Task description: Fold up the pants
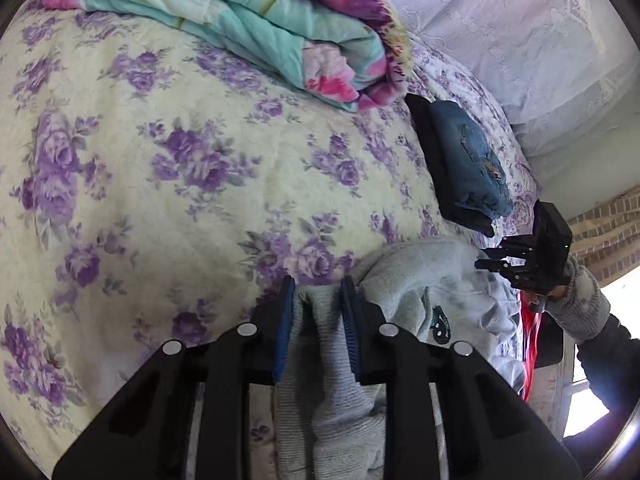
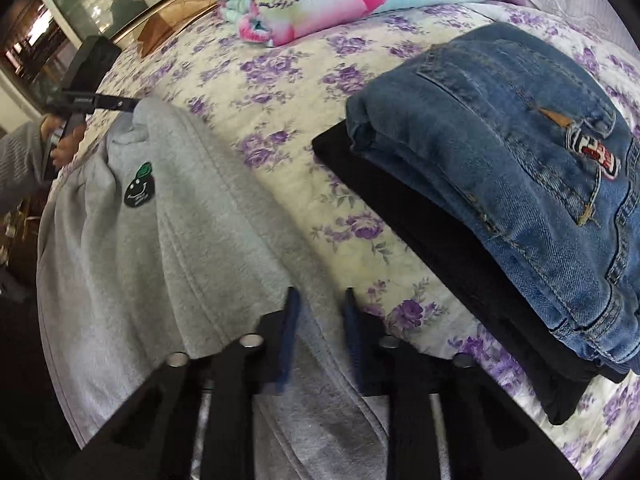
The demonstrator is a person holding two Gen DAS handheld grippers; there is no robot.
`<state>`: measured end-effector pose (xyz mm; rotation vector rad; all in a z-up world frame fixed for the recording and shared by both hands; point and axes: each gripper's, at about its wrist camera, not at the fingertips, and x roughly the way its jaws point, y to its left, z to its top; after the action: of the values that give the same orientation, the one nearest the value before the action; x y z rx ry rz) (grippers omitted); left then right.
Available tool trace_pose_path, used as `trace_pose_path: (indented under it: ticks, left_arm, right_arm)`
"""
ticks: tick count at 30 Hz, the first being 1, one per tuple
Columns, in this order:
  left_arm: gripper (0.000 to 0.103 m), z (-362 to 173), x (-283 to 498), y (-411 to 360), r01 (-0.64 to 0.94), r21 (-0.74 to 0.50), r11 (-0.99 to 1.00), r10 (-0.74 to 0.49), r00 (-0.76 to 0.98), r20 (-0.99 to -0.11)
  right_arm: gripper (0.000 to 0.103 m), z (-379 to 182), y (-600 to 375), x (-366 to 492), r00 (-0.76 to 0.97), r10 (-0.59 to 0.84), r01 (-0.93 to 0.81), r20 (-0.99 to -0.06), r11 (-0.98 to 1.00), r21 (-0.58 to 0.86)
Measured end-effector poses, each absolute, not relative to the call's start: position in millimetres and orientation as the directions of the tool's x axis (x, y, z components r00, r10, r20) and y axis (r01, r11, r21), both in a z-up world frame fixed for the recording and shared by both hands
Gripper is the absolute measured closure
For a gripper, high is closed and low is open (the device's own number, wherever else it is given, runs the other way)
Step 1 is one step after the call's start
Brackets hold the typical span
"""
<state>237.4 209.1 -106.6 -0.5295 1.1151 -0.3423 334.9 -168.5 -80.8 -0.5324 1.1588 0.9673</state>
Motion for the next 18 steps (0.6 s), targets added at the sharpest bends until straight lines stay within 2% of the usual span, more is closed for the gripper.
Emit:
trace_pose_path:
  ticks: [2,4,11,18]
  left_arm:
    - [0.088,-101.3,237.2,202.7,0.037,-0.542,0.839,-0.509,0.402,-0.761]
    - [0.090,-96.2,236.4,200.6,0.057,-0.539,0.840,-0.514,0.401,-0.758]
    - [0.092,-65.7,218.8,200.9,0.115,-0.527,0.842,-0.520,0.435,-0.735]
    - [0.092,-28.1,167.8,197.9,0.180,-0.535,0.826,-0.550,0.472,-0.689]
  right_arm:
    - [0.093,-71.5,-171.3,326.6,0.113,0.361,-0.852,-0.926,0.515,0.097]
    - [0.094,-59.6,-175.5,318.3,0.150,0.373,-0.838,-0.916,0.540,0.083]
    - [0.095,-18.7,-184.6,267.6,0.243,0.377,-0.828,-0.894,0.561,0.011]
    - [0.095,14.1,-200.2,187.3,0.303,0.380,-0.806,-0.874,0.592,-0.023]
